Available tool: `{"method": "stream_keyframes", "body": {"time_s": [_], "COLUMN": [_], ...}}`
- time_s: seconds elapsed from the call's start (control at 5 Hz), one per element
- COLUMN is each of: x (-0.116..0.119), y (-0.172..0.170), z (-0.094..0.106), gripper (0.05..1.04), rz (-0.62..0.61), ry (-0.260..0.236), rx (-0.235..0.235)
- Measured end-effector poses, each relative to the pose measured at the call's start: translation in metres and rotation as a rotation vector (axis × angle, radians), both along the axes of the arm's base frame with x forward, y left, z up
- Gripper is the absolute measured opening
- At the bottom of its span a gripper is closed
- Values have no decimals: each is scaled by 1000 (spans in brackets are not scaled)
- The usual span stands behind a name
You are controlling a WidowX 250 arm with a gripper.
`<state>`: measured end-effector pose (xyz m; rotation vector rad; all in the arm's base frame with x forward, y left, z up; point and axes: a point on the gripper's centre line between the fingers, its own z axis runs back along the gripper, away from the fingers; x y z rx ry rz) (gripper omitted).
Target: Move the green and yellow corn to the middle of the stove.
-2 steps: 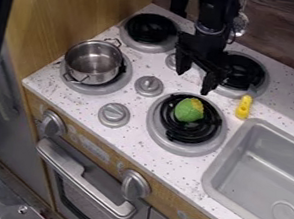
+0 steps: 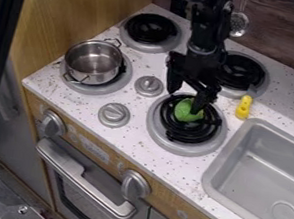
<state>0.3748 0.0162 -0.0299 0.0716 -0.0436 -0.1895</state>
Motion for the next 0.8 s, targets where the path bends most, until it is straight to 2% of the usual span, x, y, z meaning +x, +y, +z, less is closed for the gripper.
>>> {"method": "stream_keyframes", "body": {"time_s": [0.2,0.4,0.6,0.8], "x": [-11,-10,-9,-8], "y": [2,2,-1,0], "z": [-7,-7,-15,-18], "gripper": [996,996,996,960], "rz": [7,10,29,25], "ry": [26,22,42,36], "rx": [12,9,-15,-9]}}
